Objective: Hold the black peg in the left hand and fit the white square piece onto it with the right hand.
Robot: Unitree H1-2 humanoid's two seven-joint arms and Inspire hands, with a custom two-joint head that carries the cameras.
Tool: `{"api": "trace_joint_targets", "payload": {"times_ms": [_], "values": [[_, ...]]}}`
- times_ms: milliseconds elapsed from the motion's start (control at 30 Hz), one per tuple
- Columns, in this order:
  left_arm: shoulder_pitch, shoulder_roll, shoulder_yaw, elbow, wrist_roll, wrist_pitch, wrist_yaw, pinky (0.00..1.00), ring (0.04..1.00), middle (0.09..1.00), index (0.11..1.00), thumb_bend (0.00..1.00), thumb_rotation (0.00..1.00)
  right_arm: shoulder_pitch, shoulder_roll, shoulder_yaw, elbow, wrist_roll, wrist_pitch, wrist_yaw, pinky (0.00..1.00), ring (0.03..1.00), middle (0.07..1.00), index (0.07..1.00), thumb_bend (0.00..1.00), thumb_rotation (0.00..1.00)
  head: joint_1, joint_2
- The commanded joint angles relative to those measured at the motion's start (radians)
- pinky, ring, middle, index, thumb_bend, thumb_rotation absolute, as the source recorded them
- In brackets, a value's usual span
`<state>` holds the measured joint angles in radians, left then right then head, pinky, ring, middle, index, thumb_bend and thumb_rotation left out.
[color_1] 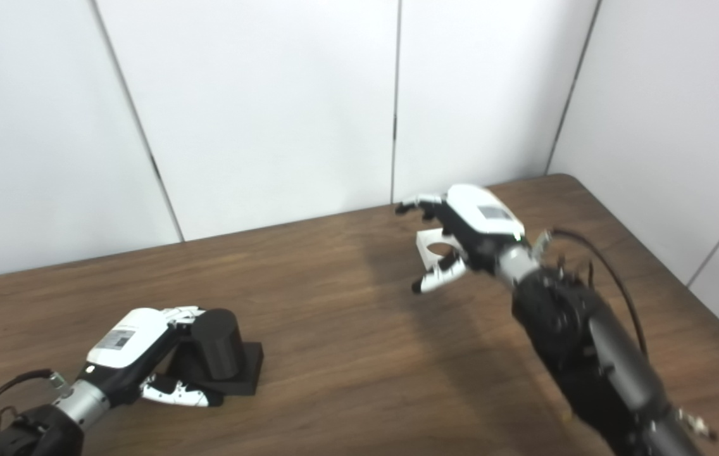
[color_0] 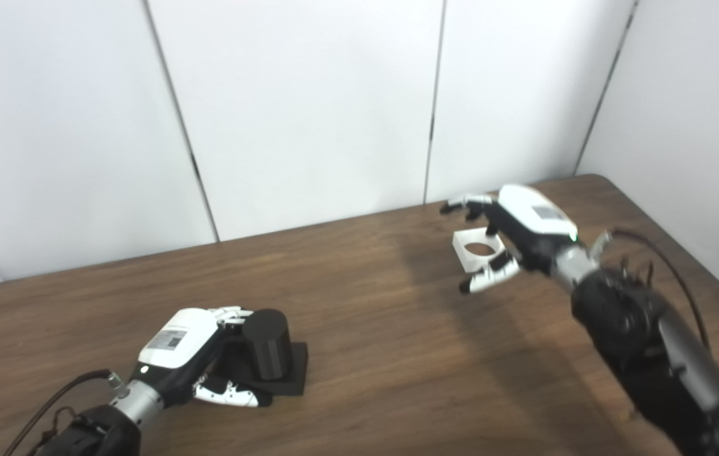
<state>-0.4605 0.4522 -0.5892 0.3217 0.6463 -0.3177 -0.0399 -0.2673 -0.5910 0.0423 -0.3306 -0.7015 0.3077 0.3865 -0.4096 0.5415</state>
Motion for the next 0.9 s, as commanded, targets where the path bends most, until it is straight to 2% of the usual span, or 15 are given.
{"api": "trace_joint_targets", "payload": {"times_ms": [0,133,267,433,633,867], "values": [[0.073,0.029,-0.068,0.039,0.066,-0.035,-0.097,0.82,0.850,0.821,0.492,0.52,0.07,-0.044,-0.032,-0.002,-0.002,-0.018,0.009,0.014,0.64,0.799,0.857,0.809,0.77,0.16,-0.002,-0.001],[0.082,0.033,-0.063,0.022,0.060,-0.025,-0.107,0.83,0.843,0.821,0.492,0.52,0.07,-0.075,-0.075,0.029,0.033,-0.073,0.014,0.061,0.70,0.837,0.879,0.827,0.81,0.17,-0.012,-0.017],[0.084,0.039,-0.061,0.018,0.054,-0.026,-0.115,0.82,0.842,0.819,0.492,0.52,0.07,-0.121,-0.102,0.062,0.079,-0.146,0.044,0.111,0.83,0.909,0.922,0.852,0.86,0.17,-0.021,-0.020],[0.085,0.037,-0.063,0.035,0.056,-0.036,-0.103,0.81,0.839,0.816,0.492,0.52,0.07,-0.183,-0.113,0.084,0.193,-0.130,0.021,0.139,0.90,0.946,0.943,0.868,0.89,0.14,-0.023,-0.020],[0.091,0.040,-0.059,0.022,0.038,-0.034,-0.116,0.82,0.842,0.821,0.492,0.52,0.07,-0.258,-0.127,0.144,0.338,-0.148,0.007,0.146,0.92,0.955,0.958,0.886,0.91,0.20,-0.003,-0.012],[0.094,0.039,-0.060,0.024,0.030,-0.042,-0.111,0.81,0.833,0.817,0.491,0.52,0.07,-0.320,-0.111,0.188,0.461,-0.147,-0.001,0.120,0.91,0.938,0.944,0.870,0.94,0.16,-0.002,-0.011]]}}
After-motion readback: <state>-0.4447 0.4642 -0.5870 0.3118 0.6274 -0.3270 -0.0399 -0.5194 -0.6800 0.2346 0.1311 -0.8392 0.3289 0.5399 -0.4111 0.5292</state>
